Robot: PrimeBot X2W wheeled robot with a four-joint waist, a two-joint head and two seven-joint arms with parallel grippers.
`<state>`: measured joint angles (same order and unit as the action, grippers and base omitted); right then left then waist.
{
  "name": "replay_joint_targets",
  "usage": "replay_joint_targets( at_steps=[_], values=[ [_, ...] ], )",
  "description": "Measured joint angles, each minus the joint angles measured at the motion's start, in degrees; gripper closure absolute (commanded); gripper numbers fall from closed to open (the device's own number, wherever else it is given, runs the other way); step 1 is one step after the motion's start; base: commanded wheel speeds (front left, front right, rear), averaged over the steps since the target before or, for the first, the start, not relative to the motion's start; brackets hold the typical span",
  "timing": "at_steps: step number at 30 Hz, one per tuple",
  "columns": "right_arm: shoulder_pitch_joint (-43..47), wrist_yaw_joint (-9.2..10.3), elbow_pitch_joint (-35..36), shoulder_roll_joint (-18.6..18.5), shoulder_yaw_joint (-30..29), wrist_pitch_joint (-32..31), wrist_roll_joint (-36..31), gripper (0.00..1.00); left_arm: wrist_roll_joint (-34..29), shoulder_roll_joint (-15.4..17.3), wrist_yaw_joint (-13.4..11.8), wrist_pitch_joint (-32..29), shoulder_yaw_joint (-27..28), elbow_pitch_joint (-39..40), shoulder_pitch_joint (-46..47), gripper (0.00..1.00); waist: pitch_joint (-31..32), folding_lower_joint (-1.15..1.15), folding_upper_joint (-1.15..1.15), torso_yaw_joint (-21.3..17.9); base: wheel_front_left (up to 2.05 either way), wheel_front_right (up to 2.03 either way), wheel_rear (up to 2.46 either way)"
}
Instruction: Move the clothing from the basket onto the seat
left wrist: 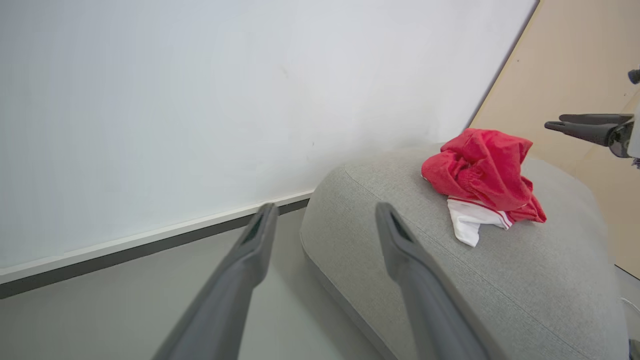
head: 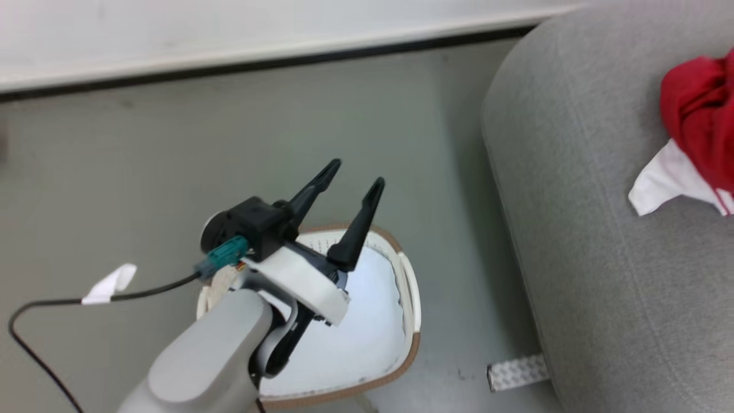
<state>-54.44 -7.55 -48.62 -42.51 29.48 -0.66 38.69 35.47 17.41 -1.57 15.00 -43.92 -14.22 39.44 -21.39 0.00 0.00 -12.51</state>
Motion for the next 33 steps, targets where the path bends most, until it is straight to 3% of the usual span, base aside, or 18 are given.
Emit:
replay_joint_targets(
  at_steps=[13, 23, 33],
  values=[
    [3.70, 0.00, 11.96, -0.33, 4.47, 5.87, 4.64, 0.00, -0.16, 0.53, -2.49, 0.13, 11.61, 2.98, -10.55, 0.00, 13.38, -0.01, 0.00, 2.95, 0.00, 0.00, 0.00],
    [13.72, 0.00, 18.40, 5.46, -0.36, 11.46, 5.71, 0.00, -4.50, 0.02, -3.86, 0.13, 22.08, 5.55, -20.62, 0.00, 17.85, -0.01, 0.00, 6.37, 0.00, 0.00, 0.00],
    [31.20, 0.00, 24.03, 15.38, -10.03, 14.90, -0.91, 0.00, -9.24, -6.19, -1.21, 0.13, 32.95, 5.46, -31.14, 0.00, 20.76, -0.01, 0.00, 7.07, 0.00, 0.00, 0.00]
  ],
)
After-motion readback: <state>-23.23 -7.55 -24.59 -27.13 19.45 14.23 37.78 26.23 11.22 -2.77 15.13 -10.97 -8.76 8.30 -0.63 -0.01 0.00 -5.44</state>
